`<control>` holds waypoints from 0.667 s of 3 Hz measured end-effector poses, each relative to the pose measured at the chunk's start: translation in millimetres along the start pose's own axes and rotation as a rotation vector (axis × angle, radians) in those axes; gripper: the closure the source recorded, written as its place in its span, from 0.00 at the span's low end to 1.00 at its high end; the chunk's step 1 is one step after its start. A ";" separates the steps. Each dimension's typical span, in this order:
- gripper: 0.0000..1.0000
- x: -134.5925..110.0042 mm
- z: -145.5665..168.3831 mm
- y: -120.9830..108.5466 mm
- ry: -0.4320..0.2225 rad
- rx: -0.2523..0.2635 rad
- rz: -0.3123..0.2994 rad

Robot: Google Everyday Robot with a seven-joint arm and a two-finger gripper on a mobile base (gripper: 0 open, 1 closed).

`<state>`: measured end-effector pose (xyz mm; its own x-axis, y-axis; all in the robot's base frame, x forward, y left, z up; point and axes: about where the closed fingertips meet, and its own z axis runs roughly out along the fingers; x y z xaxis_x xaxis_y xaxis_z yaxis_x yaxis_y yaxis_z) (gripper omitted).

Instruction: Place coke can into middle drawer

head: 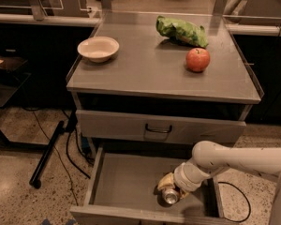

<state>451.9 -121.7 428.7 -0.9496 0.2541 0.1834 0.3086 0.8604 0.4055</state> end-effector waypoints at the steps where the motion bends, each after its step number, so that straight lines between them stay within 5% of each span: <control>1: 1.00 -1.6 -0.2 1.0 -0.002 -0.002 -0.004; 2: 1.00 3.4 16.0 22.6 0.018 -0.018 -0.056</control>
Offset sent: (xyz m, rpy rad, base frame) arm 0.0060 0.0614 -0.0085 0.0572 -0.0333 0.1189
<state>454.8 -94.3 424.1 -0.9644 0.1976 0.1758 0.2559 0.8648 0.4319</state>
